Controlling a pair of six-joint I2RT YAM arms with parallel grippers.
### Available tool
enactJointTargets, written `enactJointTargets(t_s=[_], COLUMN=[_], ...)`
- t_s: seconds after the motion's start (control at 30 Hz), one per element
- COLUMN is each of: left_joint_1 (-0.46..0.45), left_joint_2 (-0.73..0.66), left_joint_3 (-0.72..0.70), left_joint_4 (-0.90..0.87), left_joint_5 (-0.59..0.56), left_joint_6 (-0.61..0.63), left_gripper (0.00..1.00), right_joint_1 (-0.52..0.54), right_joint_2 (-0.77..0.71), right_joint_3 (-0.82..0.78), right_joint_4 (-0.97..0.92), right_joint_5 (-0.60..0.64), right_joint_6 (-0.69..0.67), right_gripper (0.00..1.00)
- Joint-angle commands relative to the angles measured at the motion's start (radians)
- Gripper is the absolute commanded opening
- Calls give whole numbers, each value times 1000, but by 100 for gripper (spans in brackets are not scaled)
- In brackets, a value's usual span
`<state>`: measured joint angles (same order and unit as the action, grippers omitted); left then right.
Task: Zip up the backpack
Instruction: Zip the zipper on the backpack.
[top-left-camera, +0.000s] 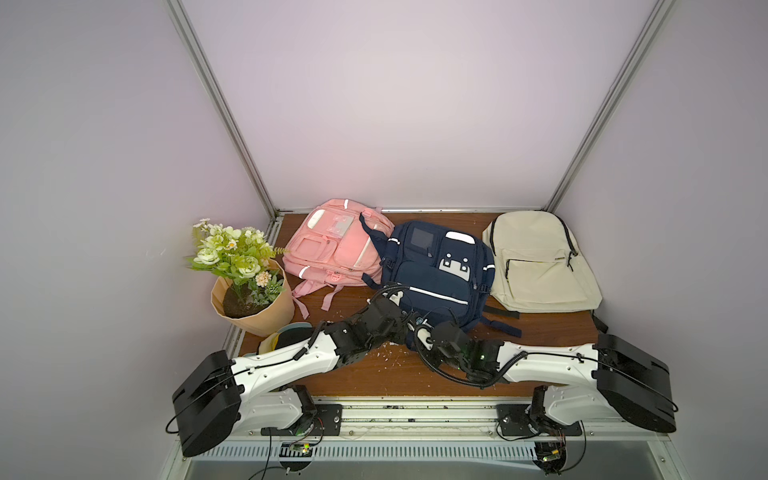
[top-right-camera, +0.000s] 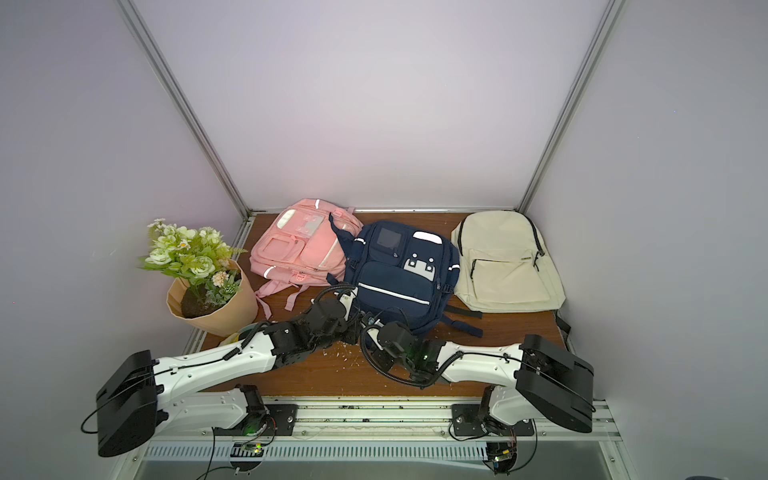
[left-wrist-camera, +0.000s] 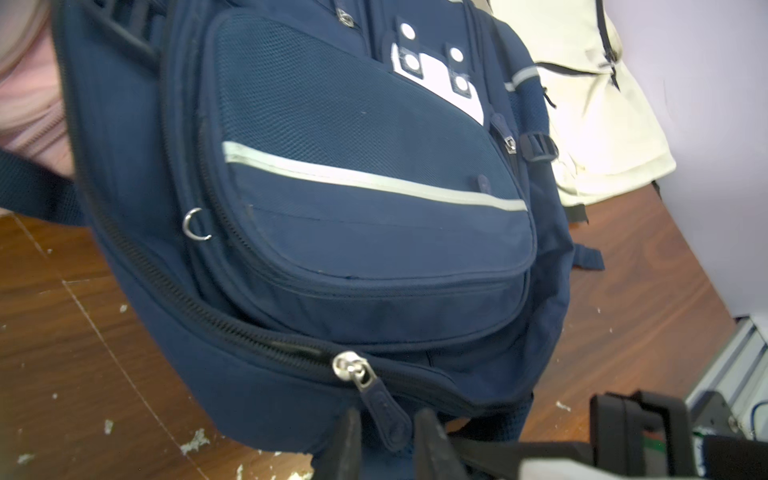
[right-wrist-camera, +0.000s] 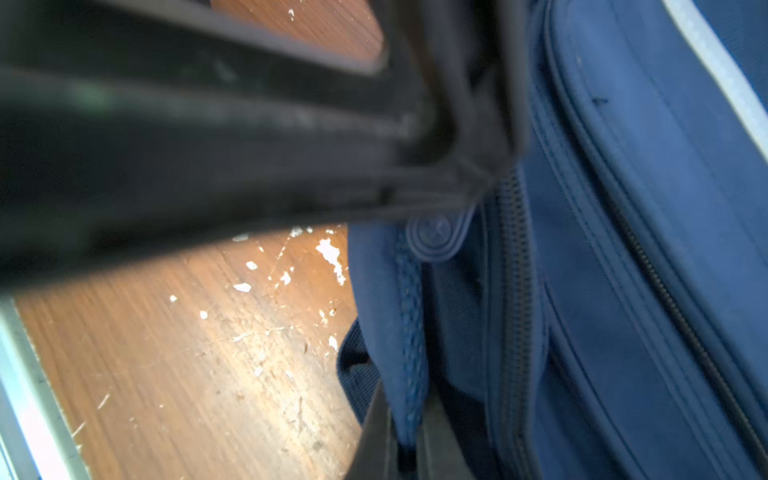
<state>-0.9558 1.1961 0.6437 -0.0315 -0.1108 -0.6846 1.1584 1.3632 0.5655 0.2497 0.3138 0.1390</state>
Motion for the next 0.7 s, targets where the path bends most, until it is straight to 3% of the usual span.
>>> enactJointTargets(t_s=[0.0, 0.2, 0.47, 0.67], left_joint_1=[-17, -16, -16, -14], left_joint_2=[3, 21, 53, 68], left_joint_3=[-20, -43, -58, -64], left_joint_4=[31, 57, 137, 152], left_joint_5=[29, 31, 95, 94], left_joint_6=[-29, -75, -98, -121], left_gripper=[36, 42, 31, 34], right_joint_1=[6, 5, 6, 6], right_joint_2=[-22, -32, -42, -42], right_joint_3=[28, 29, 22, 20], right_joint_4=[39, 36, 37, 43], right_joint_5=[18, 20, 25, 22], right_joint_6=[12, 11, 12, 9], right_gripper=[0, 0, 0, 0])
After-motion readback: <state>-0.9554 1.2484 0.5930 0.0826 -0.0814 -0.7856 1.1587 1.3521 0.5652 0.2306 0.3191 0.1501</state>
